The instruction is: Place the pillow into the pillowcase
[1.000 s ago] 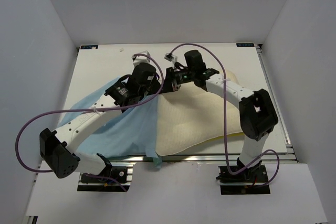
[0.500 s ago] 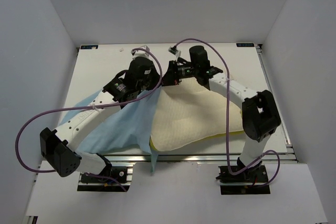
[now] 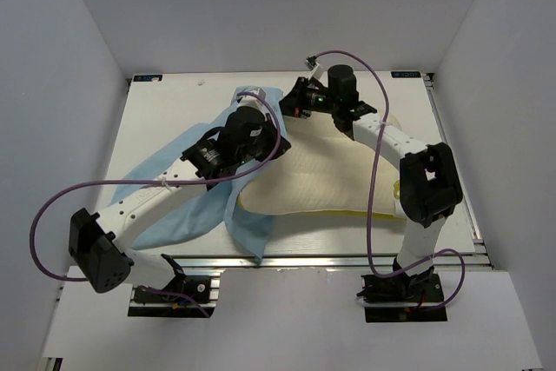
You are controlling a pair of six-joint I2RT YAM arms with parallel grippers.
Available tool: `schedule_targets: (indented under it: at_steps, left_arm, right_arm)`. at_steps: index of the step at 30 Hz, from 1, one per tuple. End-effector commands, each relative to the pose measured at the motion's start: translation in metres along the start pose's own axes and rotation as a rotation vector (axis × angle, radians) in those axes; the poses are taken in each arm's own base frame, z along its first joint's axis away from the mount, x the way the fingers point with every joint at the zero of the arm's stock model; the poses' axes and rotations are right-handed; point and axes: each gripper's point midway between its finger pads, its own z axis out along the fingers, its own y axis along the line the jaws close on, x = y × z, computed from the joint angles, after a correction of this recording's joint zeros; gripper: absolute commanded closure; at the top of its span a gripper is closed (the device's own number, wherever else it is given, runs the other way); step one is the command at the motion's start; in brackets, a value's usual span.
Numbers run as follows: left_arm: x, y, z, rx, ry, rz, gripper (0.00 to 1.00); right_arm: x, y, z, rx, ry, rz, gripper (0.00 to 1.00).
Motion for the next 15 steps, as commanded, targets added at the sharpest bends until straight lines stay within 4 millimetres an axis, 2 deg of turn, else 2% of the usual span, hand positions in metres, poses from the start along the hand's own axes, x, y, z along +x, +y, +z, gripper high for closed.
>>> schedule_targets:
  at_steps: [1,5,6,8,9,12,15]
  left_arm:
    - [0.017,-0.047,-0.008,0.147,0.088,0.003,1.00]
    - [0.013,-0.055,-0.007,0.154,0.085,0.012,1.00]
    - [0.009,-0.056,-0.010,0.151,0.074,0.017,1.00]
    - [0.005,-0.048,-0.013,0.116,0.055,0.023,1.00]
    - [0.007,-0.048,-0.015,0.117,0.056,0.025,1.00]
    - [0.011,-0.048,-0.019,0.137,0.068,0.011,1.00]
    - [0.021,-0.052,-0.013,0.160,0.096,-0.006,1.00]
  right_arm:
    - [-0.078,0.007,-0.013,0.076,-0.295,-0.068,1.00]
    - [-0.089,-0.028,-0.025,0.242,-0.364,-0.097,1.00]
    - [-0.092,-0.041,-0.031,0.292,-0.385,-0.098,1.00]
    - [-0.102,-0.061,-0.048,0.332,-0.420,-0.092,1.00]
    - [-0.101,-0.073,-0.054,0.365,-0.433,-0.078,1.00]
    - [-0.111,-0.091,-0.074,0.452,-0.496,-0.062,1.00]
    - [-0.107,-0.099,-0.077,0.477,-0.505,-0.001,1.00]
